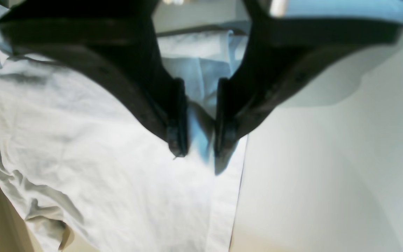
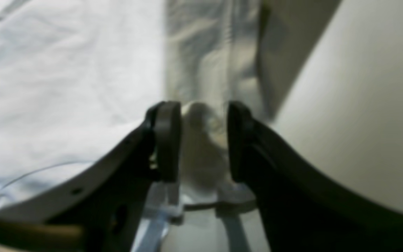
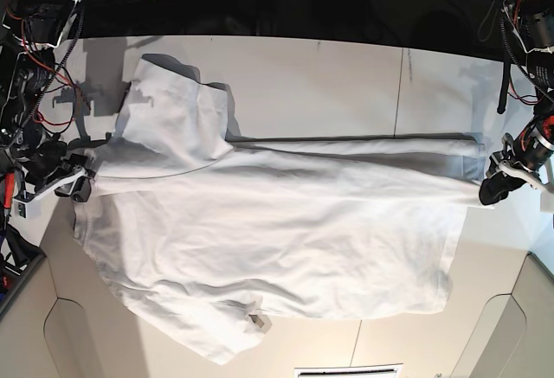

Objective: Layout the t-shirt on the table in an organized manner, then fold the t-shirt properly
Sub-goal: 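Drag the held shoulders toward the robot, folding the shirt over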

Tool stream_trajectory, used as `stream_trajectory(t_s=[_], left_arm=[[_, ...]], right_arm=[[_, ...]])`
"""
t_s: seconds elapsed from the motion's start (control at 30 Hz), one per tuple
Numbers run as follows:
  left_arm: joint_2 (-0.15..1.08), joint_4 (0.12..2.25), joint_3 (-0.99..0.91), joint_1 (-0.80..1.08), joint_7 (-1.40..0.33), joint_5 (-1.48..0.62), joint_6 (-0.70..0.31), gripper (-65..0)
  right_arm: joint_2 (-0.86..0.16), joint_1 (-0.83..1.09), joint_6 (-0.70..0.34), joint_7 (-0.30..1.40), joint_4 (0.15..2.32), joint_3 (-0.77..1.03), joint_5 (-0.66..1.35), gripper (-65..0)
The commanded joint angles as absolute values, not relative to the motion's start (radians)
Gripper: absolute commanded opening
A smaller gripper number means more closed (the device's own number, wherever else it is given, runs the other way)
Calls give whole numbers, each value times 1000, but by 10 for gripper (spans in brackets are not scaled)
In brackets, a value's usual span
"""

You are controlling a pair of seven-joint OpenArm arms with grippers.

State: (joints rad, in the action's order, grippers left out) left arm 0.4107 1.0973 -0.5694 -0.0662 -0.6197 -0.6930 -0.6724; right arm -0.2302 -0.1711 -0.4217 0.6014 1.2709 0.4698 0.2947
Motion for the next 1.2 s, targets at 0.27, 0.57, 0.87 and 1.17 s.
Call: stream_trajectory(t_s=[0.27, 0.57, 0.87, 1.17], left_arm=[[435, 1113, -574, -81, -576, -664, -673, -479], [435, 1114, -574, -81, -492, -519, -554, -413], [434, 1120, -574, -86, -491, -713, -646, -515], [356, 1119, -555, -85, -582, -787, -698, -650]], right_arm=[[-249, -290, -422, 572, 1284, 474, 268, -427], [-249, -310, -422, 572, 1285, 474, 278, -562], [-226, -307, -585, 649, 1285, 473, 633, -650], [-121, -267, -583, 714, 1285, 401, 595, -650]])
